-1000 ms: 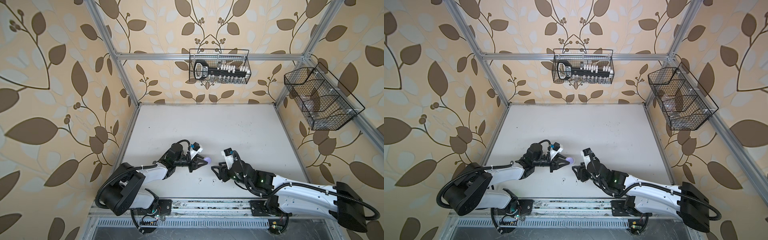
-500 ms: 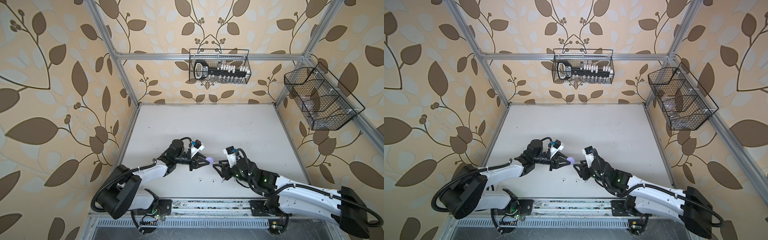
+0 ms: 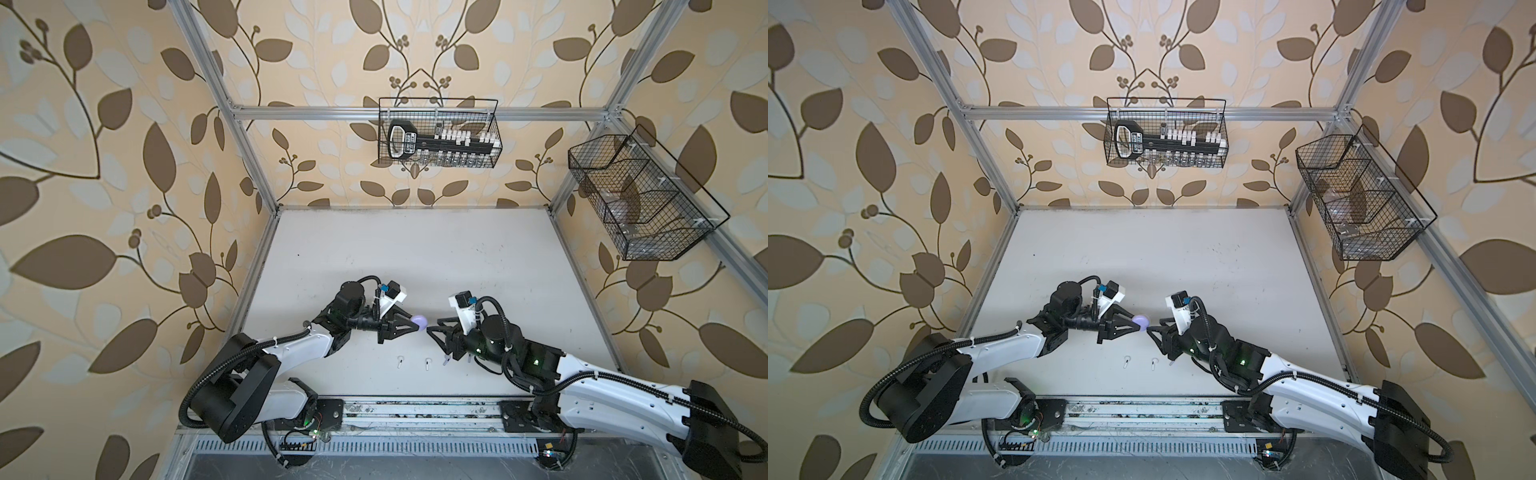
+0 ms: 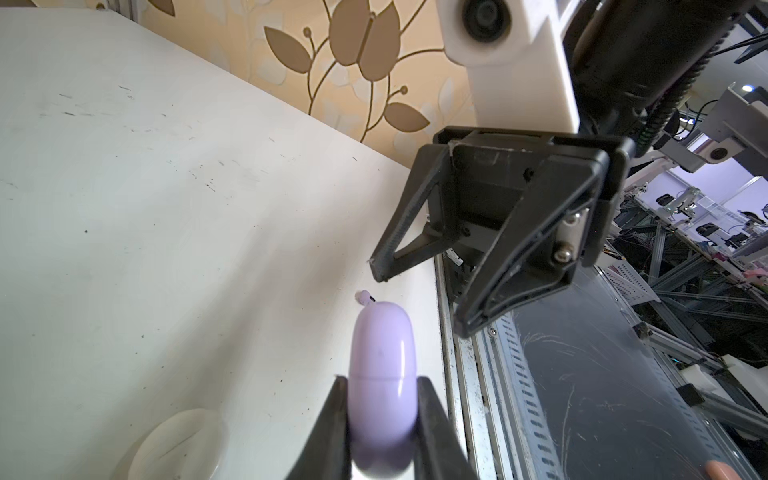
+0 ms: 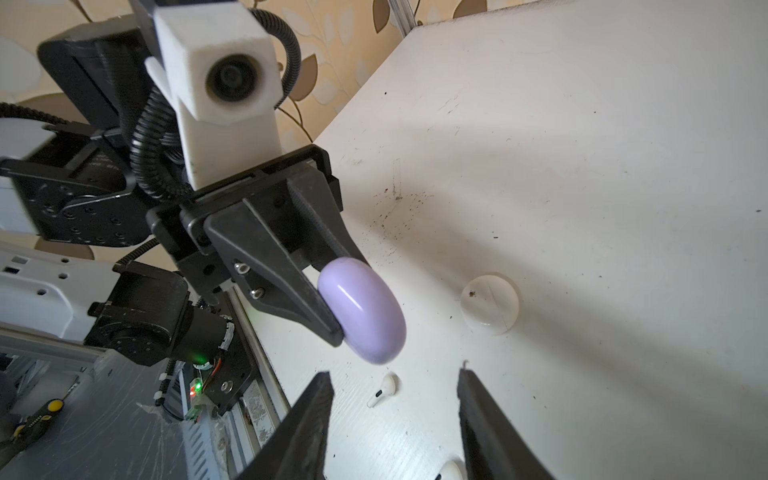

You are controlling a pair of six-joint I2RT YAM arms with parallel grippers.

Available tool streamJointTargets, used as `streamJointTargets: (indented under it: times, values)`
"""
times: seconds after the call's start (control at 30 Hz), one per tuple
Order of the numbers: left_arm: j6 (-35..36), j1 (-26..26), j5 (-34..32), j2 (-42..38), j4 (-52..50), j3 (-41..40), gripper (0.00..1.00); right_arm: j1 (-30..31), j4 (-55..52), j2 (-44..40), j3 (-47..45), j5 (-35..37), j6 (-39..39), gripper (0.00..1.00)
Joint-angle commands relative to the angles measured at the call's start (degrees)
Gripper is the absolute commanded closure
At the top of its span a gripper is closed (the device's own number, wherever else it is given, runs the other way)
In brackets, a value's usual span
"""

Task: Insert wireless bluetooth earbuds into charging case
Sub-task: Open the charging case.

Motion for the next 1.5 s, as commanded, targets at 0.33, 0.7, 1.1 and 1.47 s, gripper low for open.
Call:
streamJointTargets:
  times: [0.33, 0.7, 1.1, 1.47]
  values:
    - [-9.55, -1.18, 8.84, -0.69, 7.09, 1.45, 1.0, -3.12, 11.84, -0.69, -5.1, -10.57, -2.07, 0.53]
    - [-13.38, -2.68, 10.55, 0.45, 11.78, 1.63, 1.0, -3.48, 18.5, -1.85, -7.18, -15.14, 0.49, 0.64]
    - [-13.06, -2.81, 10.64, 0.27, 8.77, 2.63, 0.95, -3.17, 15.57, -1.55, -5.39, -17.21, -0.49, 0.89]
    - [-8.02, -3.14, 11.94, 0.01, -0.29, 4.41, 0.87, -3.98, 8.8, -0.48, -1.68, -18.51, -3.65, 0.92]
